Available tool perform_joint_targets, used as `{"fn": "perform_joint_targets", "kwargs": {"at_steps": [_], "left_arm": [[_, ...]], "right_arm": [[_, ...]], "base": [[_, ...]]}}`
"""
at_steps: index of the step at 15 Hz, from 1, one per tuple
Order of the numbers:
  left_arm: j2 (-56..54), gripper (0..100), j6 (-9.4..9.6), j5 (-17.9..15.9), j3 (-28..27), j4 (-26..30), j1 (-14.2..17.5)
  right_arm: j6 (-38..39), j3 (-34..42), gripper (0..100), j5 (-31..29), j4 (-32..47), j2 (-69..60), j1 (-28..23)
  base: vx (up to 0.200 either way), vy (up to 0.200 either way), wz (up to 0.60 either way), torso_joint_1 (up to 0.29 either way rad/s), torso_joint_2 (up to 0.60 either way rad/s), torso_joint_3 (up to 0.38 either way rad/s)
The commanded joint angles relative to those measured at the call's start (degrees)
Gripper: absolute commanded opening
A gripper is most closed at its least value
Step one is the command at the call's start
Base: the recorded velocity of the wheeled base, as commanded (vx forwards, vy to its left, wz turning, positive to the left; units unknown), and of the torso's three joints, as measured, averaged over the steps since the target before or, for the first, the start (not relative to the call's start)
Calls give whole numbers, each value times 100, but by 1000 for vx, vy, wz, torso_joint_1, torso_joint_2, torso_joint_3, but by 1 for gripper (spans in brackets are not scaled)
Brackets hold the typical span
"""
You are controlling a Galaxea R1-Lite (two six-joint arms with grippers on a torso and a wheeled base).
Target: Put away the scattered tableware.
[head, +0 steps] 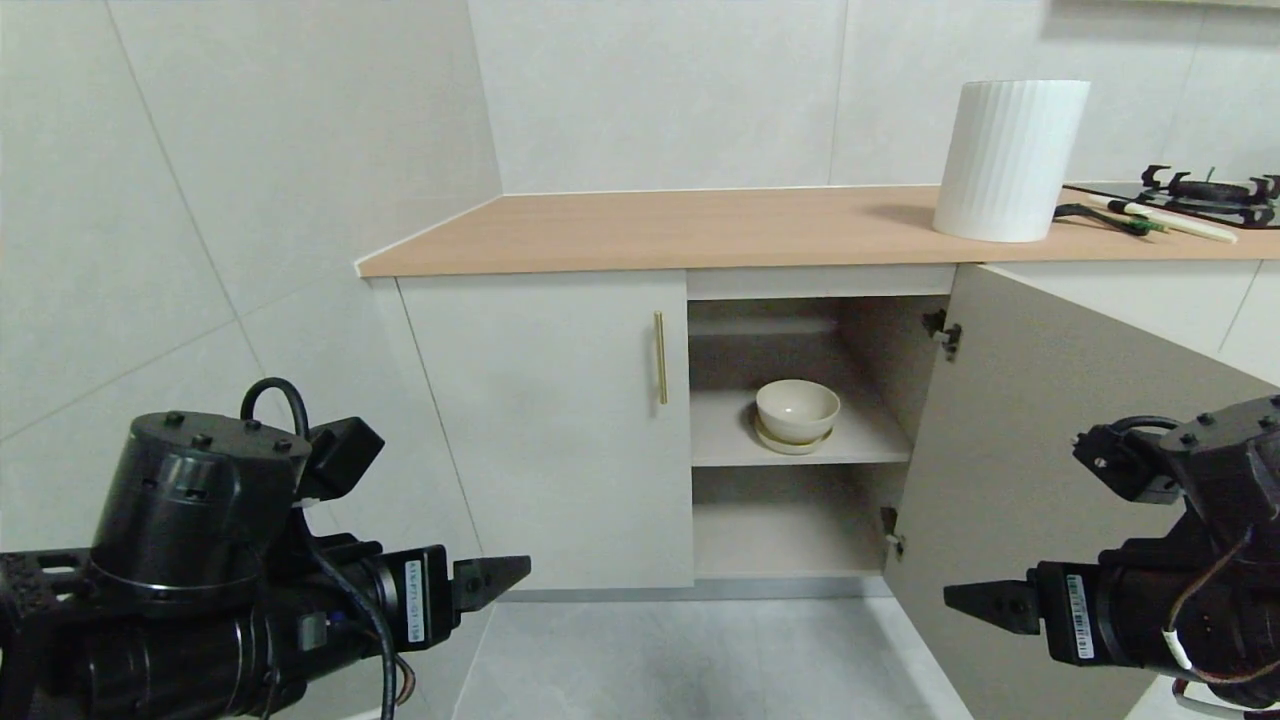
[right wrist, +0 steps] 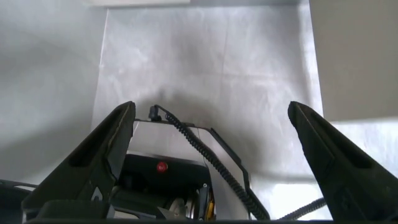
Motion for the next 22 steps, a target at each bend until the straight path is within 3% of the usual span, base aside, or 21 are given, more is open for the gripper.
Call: {"fn": "perform_joint_targets", "kwargs": {"at_steps": [1, 11, 19, 22], "left_arm": [[10, 100, -1, 6, -1, -1, 2], [1, 100, 113, 15, 61, -1, 2], [-7, 100, 175, 33, 87, -10, -51], [-16, 100, 175, 33, 87, -10, -51]], "right_arm": [[1, 2, 100, -8, 4, 16, -7], [-8, 29, 100, -17, 13, 16, -7], [-280, 11, 100, -35, 707, 42, -33], [-298, 11, 100, -351, 786, 209, -130]], "base": [[0, 0, 0, 0, 0, 0], [0, 0, 0, 0, 0, 0], [0, -200, 0, 1, 2, 4], [0, -200, 0, 4, 4, 7]]}}
